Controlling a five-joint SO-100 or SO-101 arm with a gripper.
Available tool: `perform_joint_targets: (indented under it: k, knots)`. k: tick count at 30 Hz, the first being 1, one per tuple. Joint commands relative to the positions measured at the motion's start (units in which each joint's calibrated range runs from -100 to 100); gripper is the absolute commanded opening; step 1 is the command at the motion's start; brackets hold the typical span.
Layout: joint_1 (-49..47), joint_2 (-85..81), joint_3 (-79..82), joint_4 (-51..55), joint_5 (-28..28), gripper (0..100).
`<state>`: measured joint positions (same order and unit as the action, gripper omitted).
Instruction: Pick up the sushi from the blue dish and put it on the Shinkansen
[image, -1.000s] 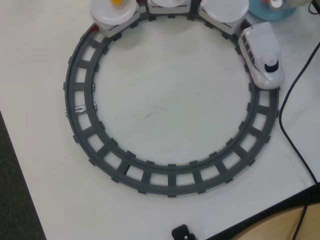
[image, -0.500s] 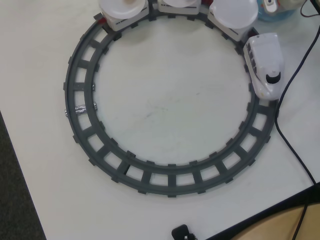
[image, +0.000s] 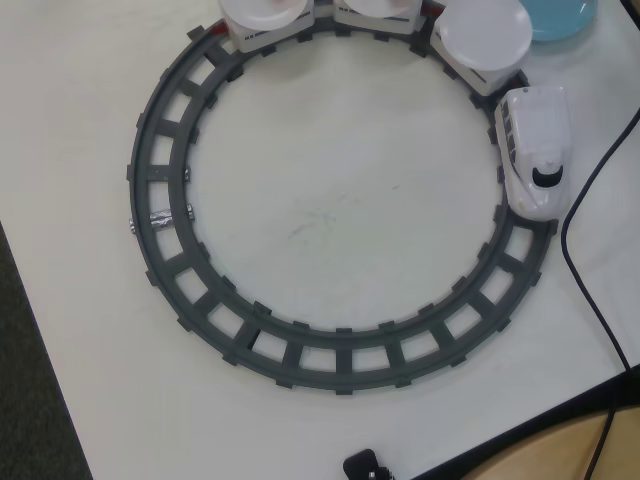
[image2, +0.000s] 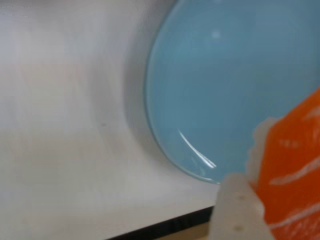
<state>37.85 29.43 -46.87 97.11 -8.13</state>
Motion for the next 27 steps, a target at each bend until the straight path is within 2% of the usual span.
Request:
perform_joint_targets:
  k: [1,16,27]
  knots:
    - [-3.25,-9.52,-0.97,2.46,1.16,2]
    - [-19.98,-10.52,10.07,2.37,2.83,2]
    - [-20.33,-10.85,19.31,2.29,2.62,2]
